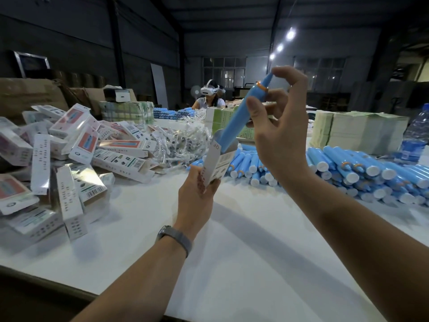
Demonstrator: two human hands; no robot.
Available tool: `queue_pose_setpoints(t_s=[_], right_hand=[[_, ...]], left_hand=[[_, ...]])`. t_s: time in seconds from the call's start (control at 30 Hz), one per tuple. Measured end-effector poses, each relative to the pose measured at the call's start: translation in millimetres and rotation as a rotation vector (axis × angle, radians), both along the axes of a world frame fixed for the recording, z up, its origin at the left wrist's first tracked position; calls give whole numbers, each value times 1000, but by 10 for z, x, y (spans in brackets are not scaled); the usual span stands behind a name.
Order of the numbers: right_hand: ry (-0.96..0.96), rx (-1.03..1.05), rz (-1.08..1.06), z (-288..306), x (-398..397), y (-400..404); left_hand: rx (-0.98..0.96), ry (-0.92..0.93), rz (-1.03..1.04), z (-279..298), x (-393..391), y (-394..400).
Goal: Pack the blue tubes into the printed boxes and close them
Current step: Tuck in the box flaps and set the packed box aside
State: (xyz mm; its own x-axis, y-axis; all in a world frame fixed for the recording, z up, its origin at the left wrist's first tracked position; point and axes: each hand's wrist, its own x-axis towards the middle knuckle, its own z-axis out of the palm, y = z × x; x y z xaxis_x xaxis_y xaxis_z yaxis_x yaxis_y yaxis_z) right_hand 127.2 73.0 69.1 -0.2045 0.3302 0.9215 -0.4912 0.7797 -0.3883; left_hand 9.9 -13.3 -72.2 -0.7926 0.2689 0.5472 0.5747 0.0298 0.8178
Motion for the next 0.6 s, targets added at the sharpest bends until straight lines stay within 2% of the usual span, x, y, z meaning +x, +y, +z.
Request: queue_pose_setpoints(t_s=[0.17,0.37,0.5,0.6], right_hand=[[-217,-43,-29,-303,-127,26],[-194,-36,-92,-425,-204,14],[-225,66,-142,-477,-231,-8],[-376,187,-211,-696,-242,-31]], left_hand=[[-11,11,-41,26,52,-23],[-8,22,-34,39,47,-28],[-6,17,-2,20,19,-10],[-6,25,9,28,20,-18]])
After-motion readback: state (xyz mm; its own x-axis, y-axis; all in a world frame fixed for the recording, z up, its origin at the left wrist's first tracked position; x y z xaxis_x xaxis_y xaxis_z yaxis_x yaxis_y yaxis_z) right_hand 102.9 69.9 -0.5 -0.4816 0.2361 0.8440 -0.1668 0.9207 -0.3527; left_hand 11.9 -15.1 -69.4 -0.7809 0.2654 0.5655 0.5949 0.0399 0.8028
